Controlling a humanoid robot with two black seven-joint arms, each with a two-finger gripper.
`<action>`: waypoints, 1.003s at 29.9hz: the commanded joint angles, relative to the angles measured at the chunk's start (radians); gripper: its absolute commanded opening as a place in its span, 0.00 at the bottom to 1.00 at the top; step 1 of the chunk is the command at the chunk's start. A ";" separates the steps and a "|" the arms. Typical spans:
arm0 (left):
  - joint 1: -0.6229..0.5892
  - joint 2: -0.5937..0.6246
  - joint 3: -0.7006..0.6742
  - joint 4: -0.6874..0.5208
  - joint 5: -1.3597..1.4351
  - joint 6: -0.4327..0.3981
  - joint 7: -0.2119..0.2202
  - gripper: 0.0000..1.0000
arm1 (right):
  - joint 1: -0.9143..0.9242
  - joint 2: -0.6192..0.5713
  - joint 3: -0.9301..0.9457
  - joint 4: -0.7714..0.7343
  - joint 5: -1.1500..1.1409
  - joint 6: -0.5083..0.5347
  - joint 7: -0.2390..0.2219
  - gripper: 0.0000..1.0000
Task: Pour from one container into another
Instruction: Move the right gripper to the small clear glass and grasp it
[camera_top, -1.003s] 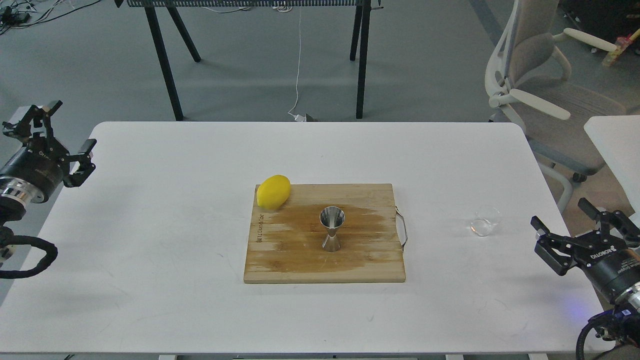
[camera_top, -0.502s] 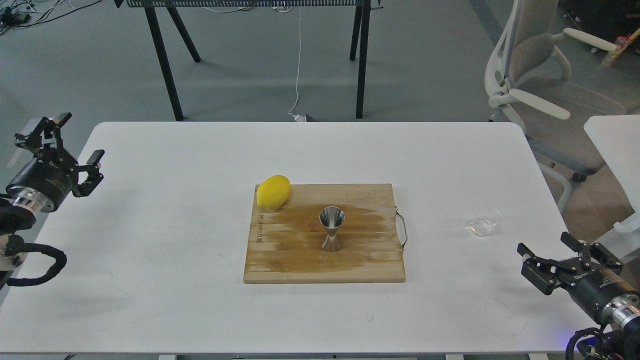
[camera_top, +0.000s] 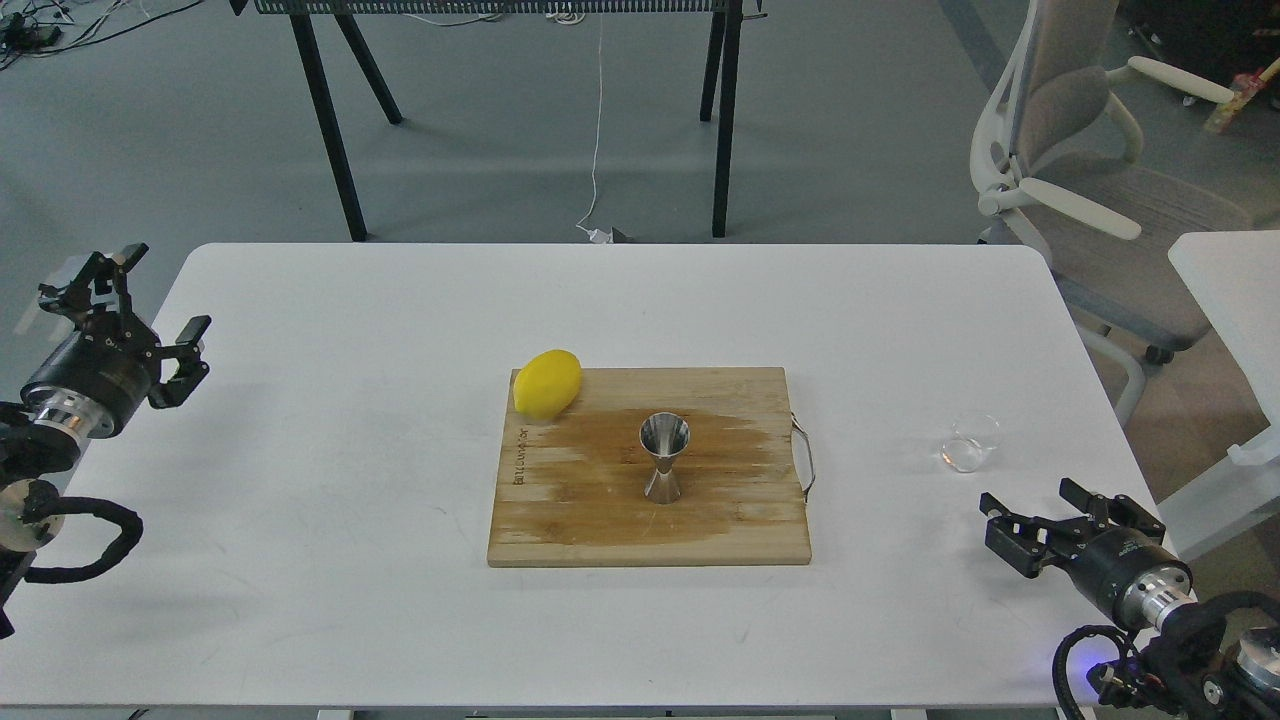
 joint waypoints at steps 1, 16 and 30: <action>0.001 -0.003 0.001 0.008 0.000 0.000 0.000 0.99 | 0.033 0.002 -0.006 -0.005 -0.002 -0.011 0.001 0.99; 0.001 -0.012 0.004 0.019 0.002 0.000 0.000 0.99 | 0.160 0.117 -0.007 -0.135 -0.085 -0.083 0.006 0.99; 0.007 -0.029 0.004 0.054 0.003 0.000 0.000 0.99 | 0.228 0.160 -0.007 -0.209 -0.111 -0.083 0.010 0.98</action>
